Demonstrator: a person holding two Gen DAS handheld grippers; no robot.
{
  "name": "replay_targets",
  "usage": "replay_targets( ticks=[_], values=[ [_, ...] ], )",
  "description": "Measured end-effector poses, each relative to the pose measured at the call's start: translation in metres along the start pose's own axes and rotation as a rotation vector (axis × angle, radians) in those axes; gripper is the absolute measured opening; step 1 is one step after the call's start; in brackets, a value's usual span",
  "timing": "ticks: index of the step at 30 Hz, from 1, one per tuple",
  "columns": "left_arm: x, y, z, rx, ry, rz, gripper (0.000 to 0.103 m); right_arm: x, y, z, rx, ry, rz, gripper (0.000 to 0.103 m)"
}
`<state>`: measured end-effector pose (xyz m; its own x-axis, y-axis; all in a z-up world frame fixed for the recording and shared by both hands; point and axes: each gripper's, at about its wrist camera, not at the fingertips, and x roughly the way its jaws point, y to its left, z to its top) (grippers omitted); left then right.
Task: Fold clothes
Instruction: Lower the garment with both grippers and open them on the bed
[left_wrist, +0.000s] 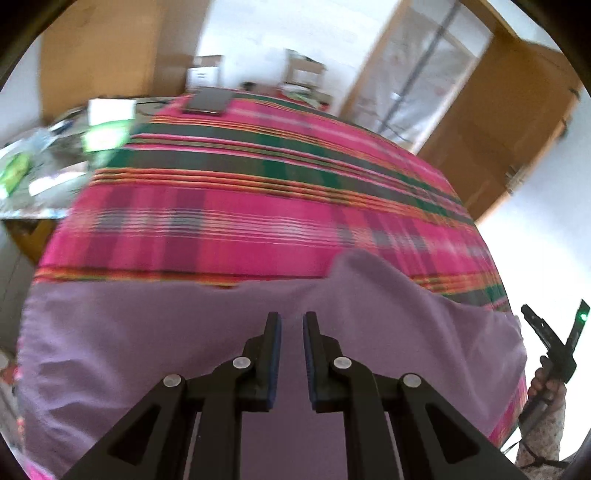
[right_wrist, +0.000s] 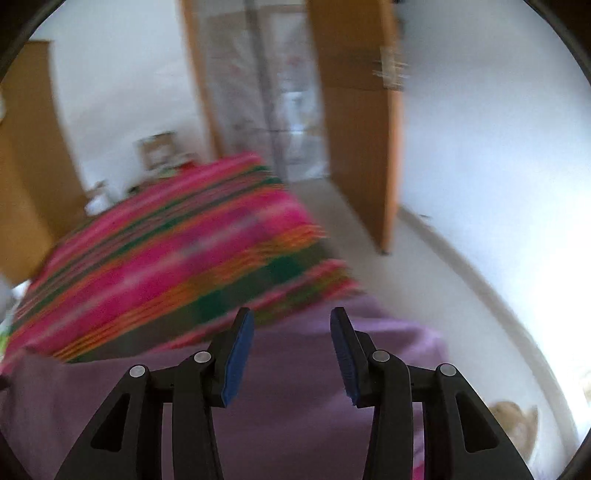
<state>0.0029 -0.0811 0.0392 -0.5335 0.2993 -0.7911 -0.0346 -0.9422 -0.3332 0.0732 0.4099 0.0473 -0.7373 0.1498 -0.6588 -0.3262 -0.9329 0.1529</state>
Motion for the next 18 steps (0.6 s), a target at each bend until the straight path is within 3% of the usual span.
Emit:
replay_targets(
  ticks=[4,6,10,14,18],
  values=[
    [-0.018,0.033,0.0,-0.074,-0.032,0.072,0.014,0.007,0.05,0.003,-0.093,0.031,0.166,0.045],
    [-0.028,0.05,0.002,-0.105,-0.041,0.099,0.021,0.011,0.074,0.002,-0.115,0.059,0.252,0.045],
    [-0.05,0.081,0.01,-0.165,-0.073,0.156,0.025,0.02,0.127,0.006,-0.186,0.126,0.437,0.045],
    [-0.069,0.109,0.019,-0.186,-0.099,0.213,0.032,0.028,0.186,0.009,-0.305,0.171,0.548,0.045],
    [-0.056,0.132,0.022,-0.202,-0.024,0.217,0.035,0.04,0.243,0.007,-0.41,0.226,0.66,0.045]
  ],
)
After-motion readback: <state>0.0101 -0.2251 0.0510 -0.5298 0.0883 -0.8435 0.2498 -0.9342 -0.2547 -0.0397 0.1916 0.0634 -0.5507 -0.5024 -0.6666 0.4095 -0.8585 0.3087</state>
